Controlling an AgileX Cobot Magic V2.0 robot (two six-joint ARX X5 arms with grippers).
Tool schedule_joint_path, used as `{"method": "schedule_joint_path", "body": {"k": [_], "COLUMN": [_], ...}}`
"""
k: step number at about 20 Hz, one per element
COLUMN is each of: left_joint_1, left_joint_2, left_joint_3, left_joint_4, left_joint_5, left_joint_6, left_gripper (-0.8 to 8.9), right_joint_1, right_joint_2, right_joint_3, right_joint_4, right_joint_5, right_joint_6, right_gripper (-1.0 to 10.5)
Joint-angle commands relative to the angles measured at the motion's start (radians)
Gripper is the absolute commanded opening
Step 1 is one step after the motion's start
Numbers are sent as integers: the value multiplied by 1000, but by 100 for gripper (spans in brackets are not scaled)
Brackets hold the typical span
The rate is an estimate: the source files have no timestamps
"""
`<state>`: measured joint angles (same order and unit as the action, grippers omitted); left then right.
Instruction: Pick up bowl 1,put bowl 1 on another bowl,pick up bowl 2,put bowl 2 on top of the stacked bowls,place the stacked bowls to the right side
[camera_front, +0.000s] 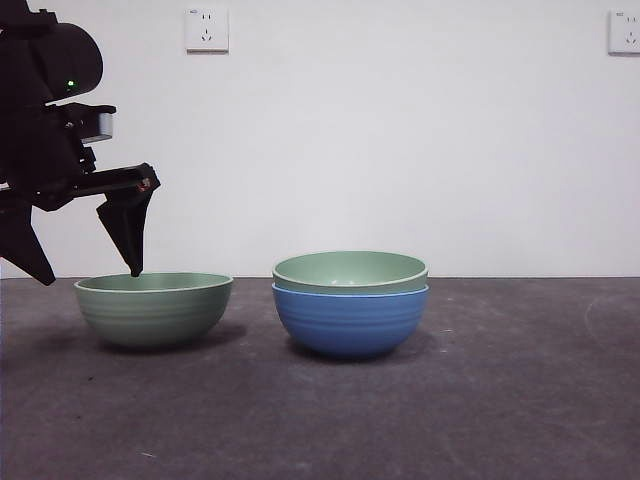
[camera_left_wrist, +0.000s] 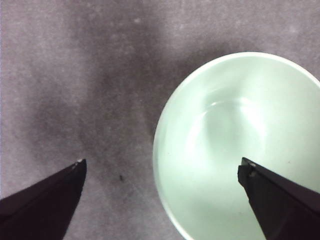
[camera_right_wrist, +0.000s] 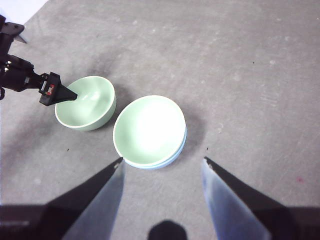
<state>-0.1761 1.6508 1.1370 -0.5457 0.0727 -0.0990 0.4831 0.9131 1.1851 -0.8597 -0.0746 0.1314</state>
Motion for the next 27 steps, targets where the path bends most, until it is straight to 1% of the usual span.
{"method": "schedule_joint_path", "body": {"k": [1,6,7,9,10,16,18,20,22,24,27], "left_joint_1": [-6,-23,-27,-27,-27,-27,-28,-45,-76,-131,-229], "left_joint_2": [6,45,46,45,45,15,-17,-42,-54,-54,-48], "left_joint_3": [-5,-5,-5,-5,-5,5,37,97,192,282,361], "left_joint_4": [-23,-41,-36,-28,-27,-25,-40,-90,-171,-228,-219], "left_joint_5": [9,8,5,7,7,7,10,13,14,14,5], "left_joint_6": [-2,-3,-3,-3,-6,-6,-6,-6,-6,-6,-6], "left_gripper": [277,274,226,21,-11,-8,-8,-8,-8,-8,-8], "right_joint_1": [0,0,0,0,0,0,0,0,0,0,0], "right_joint_2": [-2,-10,-11,-13,-13,-12,-12,-12,-12,-12,-12], "right_joint_3": [-4,-4,-4,-4,-4,-4,-4,-4,-4,-4,-4], "right_joint_4": [-7,-9,-9,-9,-9,-10,-10,-11,-11,-11,-16], "right_joint_5": [3,3,3,5,5,6,5,5,5,5,5], "right_joint_6": [10,10,9,9,9,9,9,8,8,8,6], "right_gripper": [257,257,257,257,257,257,256,256,256,256,256]}}
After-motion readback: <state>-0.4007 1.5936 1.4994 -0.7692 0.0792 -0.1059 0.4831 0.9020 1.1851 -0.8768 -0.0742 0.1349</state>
